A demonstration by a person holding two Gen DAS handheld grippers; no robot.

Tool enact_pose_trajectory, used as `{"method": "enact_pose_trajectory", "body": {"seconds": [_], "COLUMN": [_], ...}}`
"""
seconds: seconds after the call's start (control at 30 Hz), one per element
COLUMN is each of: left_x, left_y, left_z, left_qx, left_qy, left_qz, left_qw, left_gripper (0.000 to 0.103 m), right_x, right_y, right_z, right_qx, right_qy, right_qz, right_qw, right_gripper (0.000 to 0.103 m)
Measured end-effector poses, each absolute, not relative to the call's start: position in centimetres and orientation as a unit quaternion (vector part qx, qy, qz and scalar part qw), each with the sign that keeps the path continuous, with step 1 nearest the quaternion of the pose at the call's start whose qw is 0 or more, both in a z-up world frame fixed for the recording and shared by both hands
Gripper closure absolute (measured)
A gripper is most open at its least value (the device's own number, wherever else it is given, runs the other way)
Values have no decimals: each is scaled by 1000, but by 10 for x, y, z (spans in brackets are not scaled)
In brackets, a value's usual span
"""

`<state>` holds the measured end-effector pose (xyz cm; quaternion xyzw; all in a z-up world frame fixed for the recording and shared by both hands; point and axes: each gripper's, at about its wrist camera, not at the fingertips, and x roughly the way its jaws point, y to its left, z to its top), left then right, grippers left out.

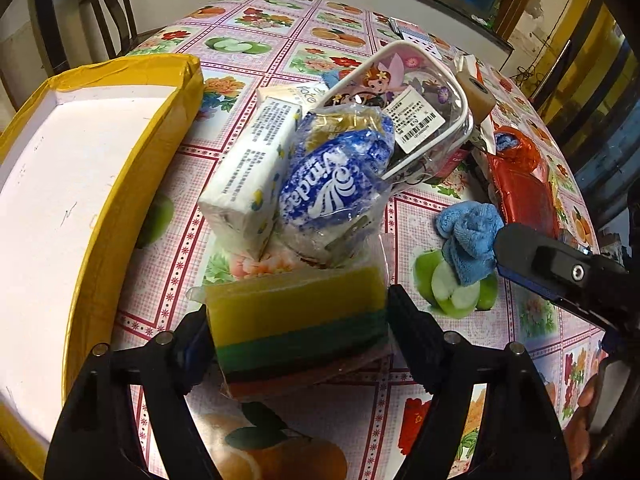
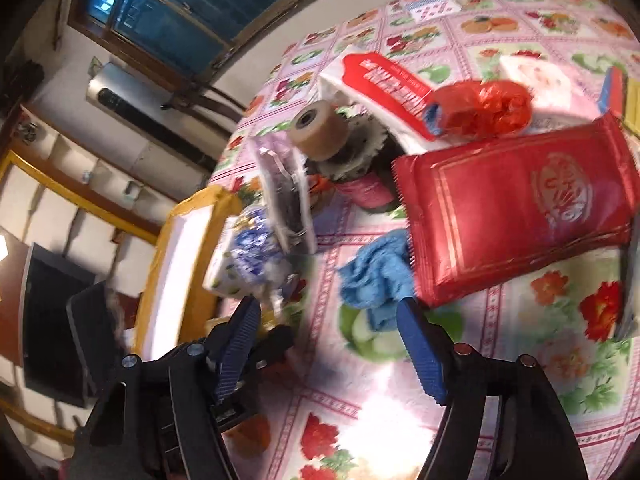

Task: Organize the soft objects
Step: 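Grasp the bagged striped sponge with left gripper while right gripper grasps blue knitted cloth, then carry sponge and blue cloth into the yellow-rimmed box and open both grippers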

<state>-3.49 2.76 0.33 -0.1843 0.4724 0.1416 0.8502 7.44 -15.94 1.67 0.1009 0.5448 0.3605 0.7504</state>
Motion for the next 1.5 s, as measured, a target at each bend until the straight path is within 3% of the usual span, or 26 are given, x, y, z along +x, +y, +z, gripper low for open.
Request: {"method": "enact_pose_trajectory", "body": {"seconds": [0.2, 0.27, 0.3, 0.4, 0.7, 0.9, 1.1, 1.3, 1.5], "left_x": [-38, -39, -39, -41, -58, -79, -83, -59, -43], "left_y": [26, 28, 27, 27, 31, 54, 124, 209, 246], "left_z": [2, 2, 2, 2, 27, 72, 108, 85, 61], "left_qx": [-186, -185, -187, -186, -220, -201, -177, -193, -211], "left_qy": [464, 466, 468, 469, 445, 409, 391, 422, 432], "left_qz": [138, 138, 137, 137, 105, 129, 221, 302, 330], "left_qw": [855, 854, 853, 852, 862, 881, 876, 833, 812], "left_gripper": [25, 25, 25, 25, 25, 25, 25, 25, 25], "right_x": [92, 95, 93, 89, 64, 55, 56, 62, 70], "right_y": [-135, -132, -132, -140, -147, -99, -17, 70, 120], "right_z": [4, -5, -5, -4, 37, 65, 77, 70, 35], "right_qx": [40, 21, 14, 16, 57, 47, 16, -18, -43], "right_qy": [560, 565, 554, 546, 513, 493, 487, 494, 519], "right_qz": [317, 306, 308, 325, 390, 436, 470, 479, 460], "right_qw": [764, 766, 773, 772, 762, 751, 737, 725, 719], "right_gripper": [32, 45, 58, 62, 63, 63, 63, 63, 63]}}
